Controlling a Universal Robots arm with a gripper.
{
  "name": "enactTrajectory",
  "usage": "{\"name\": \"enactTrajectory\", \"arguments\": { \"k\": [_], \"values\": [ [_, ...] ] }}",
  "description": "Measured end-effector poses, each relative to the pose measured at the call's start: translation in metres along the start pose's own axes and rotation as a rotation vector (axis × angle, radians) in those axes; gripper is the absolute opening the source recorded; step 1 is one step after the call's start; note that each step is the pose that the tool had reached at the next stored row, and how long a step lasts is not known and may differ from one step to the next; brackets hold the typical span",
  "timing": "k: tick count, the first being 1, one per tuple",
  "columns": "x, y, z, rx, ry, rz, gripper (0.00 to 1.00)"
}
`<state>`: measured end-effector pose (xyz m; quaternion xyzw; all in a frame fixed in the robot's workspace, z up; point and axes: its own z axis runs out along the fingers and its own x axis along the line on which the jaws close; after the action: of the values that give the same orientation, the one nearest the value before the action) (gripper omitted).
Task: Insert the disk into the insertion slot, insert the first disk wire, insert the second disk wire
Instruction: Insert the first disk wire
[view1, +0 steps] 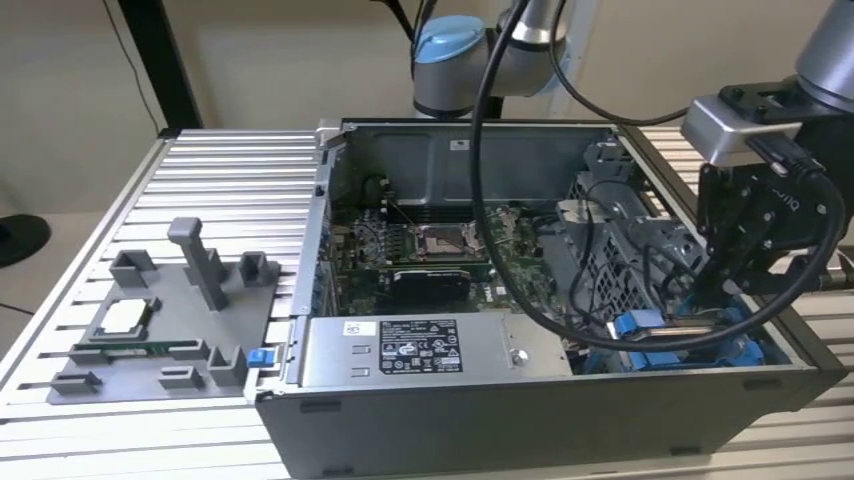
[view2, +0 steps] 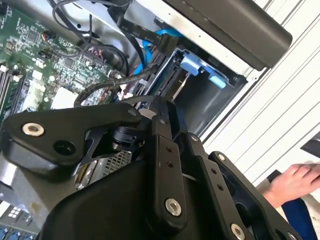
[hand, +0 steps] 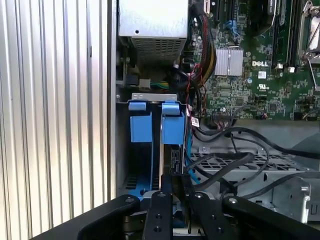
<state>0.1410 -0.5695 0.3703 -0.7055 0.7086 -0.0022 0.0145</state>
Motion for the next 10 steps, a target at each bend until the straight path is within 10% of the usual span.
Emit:
{"name": "enactTrajectory", "arguments": {
  "k": [10],
  "values": [
    [0.0001, -0.0022, 0.0012, 0.0005, -0.0005, 0.0, 0.0]
  ]
}}
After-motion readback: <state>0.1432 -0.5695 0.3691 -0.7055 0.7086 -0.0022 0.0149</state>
